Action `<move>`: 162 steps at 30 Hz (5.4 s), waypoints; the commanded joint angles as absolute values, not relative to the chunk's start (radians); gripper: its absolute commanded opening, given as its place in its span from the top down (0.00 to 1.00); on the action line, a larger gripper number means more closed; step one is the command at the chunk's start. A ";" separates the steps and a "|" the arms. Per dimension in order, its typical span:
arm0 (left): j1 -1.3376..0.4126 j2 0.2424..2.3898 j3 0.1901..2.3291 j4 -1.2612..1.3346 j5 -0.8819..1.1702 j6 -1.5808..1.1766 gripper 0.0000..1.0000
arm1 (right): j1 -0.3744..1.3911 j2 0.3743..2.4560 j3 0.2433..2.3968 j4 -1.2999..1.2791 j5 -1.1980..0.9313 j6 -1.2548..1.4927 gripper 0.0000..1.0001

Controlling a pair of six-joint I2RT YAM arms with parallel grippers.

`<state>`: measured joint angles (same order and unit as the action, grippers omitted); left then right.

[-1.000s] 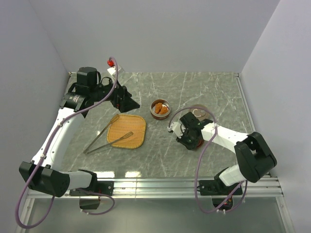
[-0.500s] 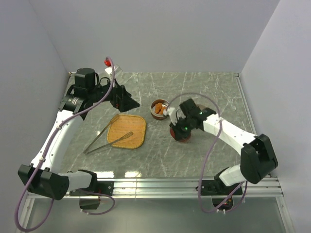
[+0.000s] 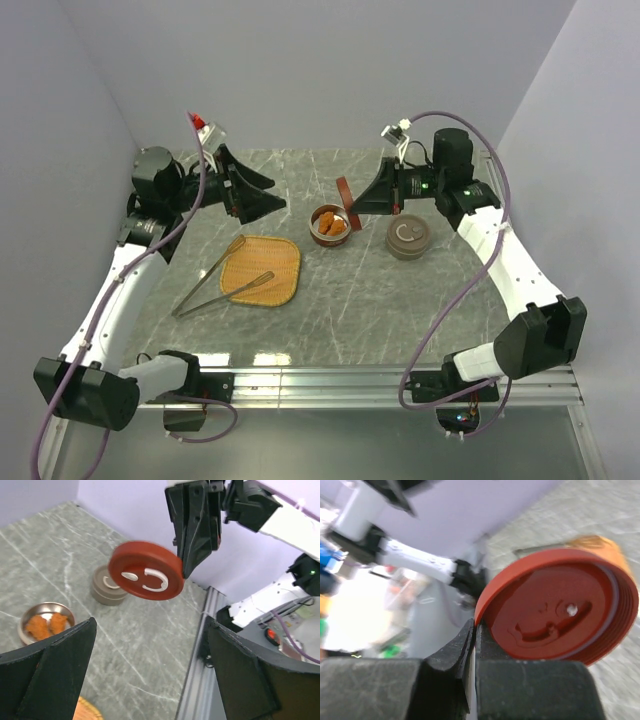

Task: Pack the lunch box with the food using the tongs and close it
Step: Pass the lid of the lunch box from the right arm to the left, then move the lunch box

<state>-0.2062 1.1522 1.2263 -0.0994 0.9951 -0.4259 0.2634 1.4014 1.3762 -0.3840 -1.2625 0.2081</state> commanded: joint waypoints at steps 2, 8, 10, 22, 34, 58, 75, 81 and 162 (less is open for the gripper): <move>-0.204 1.108 1.129 0.229 1.033 -0.620 0.01 | 0.264 1.352 1.307 0.221 -1.448 0.815 1.00; -0.206 1.121 1.114 0.282 0.974 -0.687 0.01 | 0.255 1.361 1.272 0.609 -1.387 1.241 1.00; -0.213 1.117 1.104 0.284 0.937 -0.667 0.02 | 0.252 1.371 1.232 0.749 -1.344 1.384 1.00; -0.500 1.135 1.203 -0.047 0.462 -0.241 0.05 | 0.229 1.393 1.026 0.942 -1.166 1.677 1.00; -0.607 1.219 1.246 -0.032 0.436 -0.279 0.04 | 0.232 1.364 1.009 0.930 -1.170 1.643 1.00; -0.666 1.275 1.256 0.020 0.385 -0.348 0.05 | 0.279 1.321 1.035 0.792 -1.137 1.500 1.00; -0.468 1.232 1.210 -0.158 0.122 -0.362 0.11 | 0.242 1.310 1.015 0.851 -1.154 1.557 1.00; -0.345 1.140 1.042 0.210 0.584 -0.510 0.15 | 0.242 1.312 1.022 0.856 -1.161 1.542 1.00; -0.589 2.140 2.157 -0.914 0.003 -0.250 1.00 | -0.044 1.309 1.279 -0.650 -0.845 0.173 0.01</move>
<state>-0.5636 2.1281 2.0861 -0.9112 0.0814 -0.1425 -0.0334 1.3567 1.2972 -0.6731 -0.8711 0.1913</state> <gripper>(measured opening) 0.053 0.985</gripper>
